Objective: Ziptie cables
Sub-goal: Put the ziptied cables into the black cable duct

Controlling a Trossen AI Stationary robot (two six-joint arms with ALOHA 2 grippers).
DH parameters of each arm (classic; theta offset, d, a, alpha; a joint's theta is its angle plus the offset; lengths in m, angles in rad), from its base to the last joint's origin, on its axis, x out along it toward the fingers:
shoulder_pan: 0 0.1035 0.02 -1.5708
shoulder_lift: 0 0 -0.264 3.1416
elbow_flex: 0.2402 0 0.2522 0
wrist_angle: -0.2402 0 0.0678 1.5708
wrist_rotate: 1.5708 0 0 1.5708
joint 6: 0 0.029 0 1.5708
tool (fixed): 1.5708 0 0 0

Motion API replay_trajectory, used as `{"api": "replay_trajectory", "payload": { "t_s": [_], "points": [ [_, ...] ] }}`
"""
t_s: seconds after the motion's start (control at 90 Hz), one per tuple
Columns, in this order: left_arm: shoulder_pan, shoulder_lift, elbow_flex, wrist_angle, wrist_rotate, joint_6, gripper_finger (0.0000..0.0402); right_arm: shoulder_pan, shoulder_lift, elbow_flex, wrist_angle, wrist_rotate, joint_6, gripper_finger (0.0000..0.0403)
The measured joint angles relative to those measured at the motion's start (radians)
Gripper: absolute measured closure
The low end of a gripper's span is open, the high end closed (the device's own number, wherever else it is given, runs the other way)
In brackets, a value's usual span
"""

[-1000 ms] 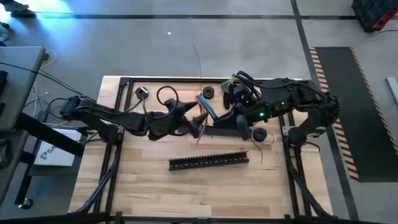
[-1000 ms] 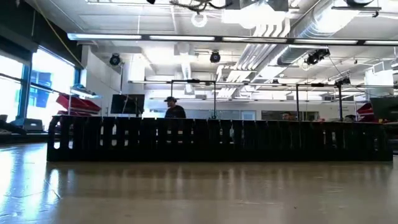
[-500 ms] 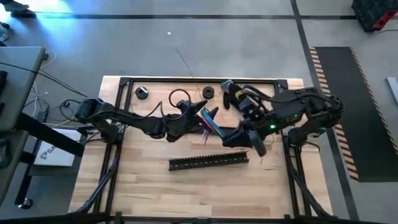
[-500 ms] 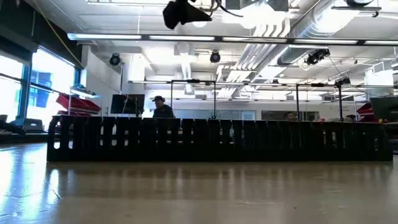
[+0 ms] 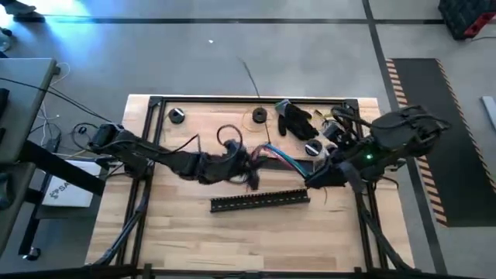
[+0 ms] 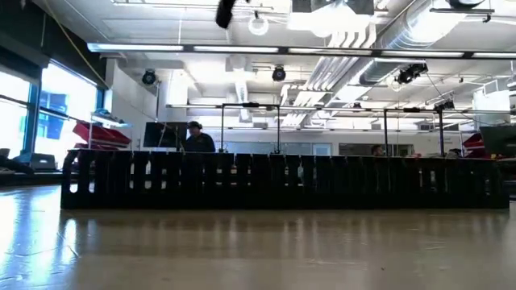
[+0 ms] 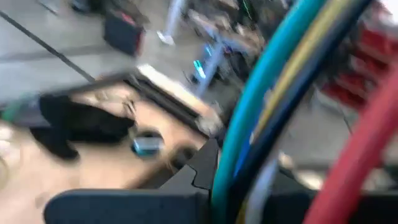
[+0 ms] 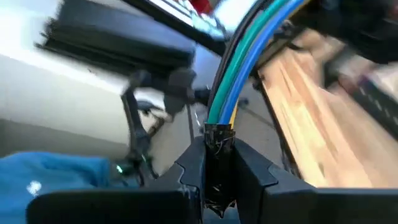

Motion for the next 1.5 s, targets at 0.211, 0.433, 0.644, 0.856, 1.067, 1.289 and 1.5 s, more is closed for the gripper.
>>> {"api": "replay_trajectory", "payload": {
  "t_s": [0.211,0.433,0.644,0.856,1.067,1.289,1.5],
  "points": [
    [-0.129,-0.115,0.000,-0.381,0.110,-0.164,0.0401,-0.017,0.014,-0.037,-0.263,-0.117,-0.017,0.0372],
    [-0.231,-0.143,0.000,-0.709,0.270,-0.300,0.0401,-0.079,0.021,-0.308,-0.306,-0.271,-0.244,0.0372],
    [-0.262,-0.086,0.002,-0.930,0.402,-0.326,0.0401,-0.161,0.022,-0.660,-0.210,-0.347,-0.484,0.0372],
    [-0.254,0.025,0.002,-0.990,0.449,-0.248,0.0401,-0.250,0.022,-0.974,-0.025,-0.388,-0.642,0.0372],
    [-0.211,0.170,0.001,-0.984,0.473,-0.161,0.0401,-0.327,0.022,-1.174,0.119,-0.446,-0.707,0.0372],
    [-0.164,0.265,0.002,-0.967,0.524,-0.053,0.0401,-0.375,0.021,-1.270,0.165,-0.449,-0.754,0.0372],
    [-0.139,0.286,0.002,-0.972,0.542,0.048,0.0401,-0.395,0.021,-1.346,0.234,-0.473,-0.740,0.0372]
  ]
}}
